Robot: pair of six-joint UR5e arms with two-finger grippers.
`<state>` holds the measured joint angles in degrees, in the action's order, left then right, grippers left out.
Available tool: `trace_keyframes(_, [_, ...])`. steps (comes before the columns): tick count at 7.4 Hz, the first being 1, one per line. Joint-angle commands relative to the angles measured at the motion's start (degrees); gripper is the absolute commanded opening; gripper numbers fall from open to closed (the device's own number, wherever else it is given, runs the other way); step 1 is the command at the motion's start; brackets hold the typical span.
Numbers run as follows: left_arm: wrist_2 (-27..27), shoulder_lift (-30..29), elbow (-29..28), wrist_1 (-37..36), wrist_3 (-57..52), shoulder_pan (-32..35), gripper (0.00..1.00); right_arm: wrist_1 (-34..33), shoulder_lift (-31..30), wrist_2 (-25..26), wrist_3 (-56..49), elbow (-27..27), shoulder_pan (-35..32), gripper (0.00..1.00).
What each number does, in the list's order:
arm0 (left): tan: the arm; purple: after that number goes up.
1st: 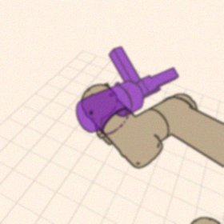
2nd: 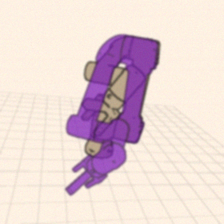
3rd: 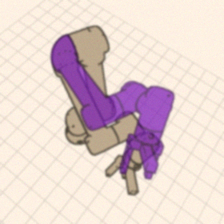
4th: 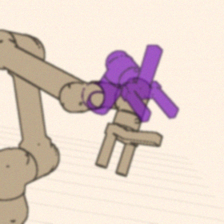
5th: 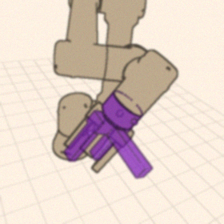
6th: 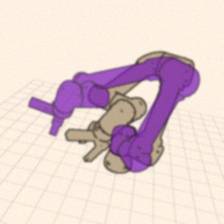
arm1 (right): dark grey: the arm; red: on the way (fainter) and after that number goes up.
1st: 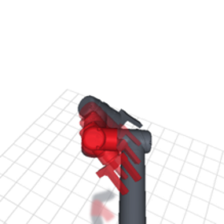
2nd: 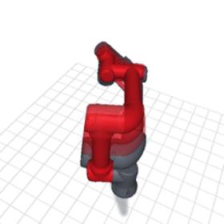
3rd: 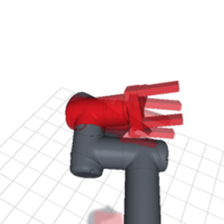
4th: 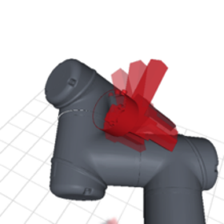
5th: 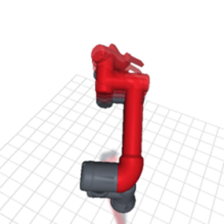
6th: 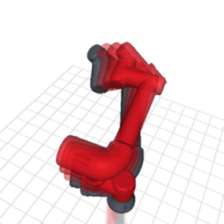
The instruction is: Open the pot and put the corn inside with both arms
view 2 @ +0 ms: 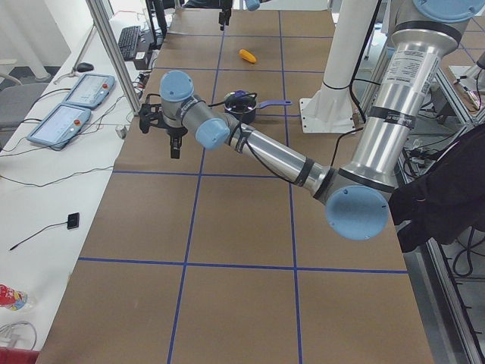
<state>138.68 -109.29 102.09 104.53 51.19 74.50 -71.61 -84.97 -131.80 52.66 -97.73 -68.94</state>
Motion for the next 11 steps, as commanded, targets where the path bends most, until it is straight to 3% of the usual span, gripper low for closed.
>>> trace_keyframes(1, [-3.2,-4.5,2.7,-2.5,9.9,-5.6,0.98,0.1,-2.6,0.4,2.4,-2.0,2.5,1.0])
trace_keyframes(4, [-10.8,-13.8,5.5,-12.5,18.8,-14.3,0.98,0.1,-5.8,3.2,9.5,-7.3,8.2,1.0])
trace_keyframes(7, [-18.1,-19.7,5.5,-14.4,27.5,-23.1,0.98,0.3,-6.3,8.4,13.3,-7.3,13.5,1.0])
trace_keyframes(9, [-21.3,-21.8,5.2,-15.5,29.0,-26.8,0.98,0.6,-6.5,9.4,15.9,-7.5,16.6,1.0])
trace_keyframes(11, [-25.1,-23.9,4.5,-18.0,29.9,-30.7,0.98,0.4,-6.7,13.8,17.4,-7.1,20.4,1.0])
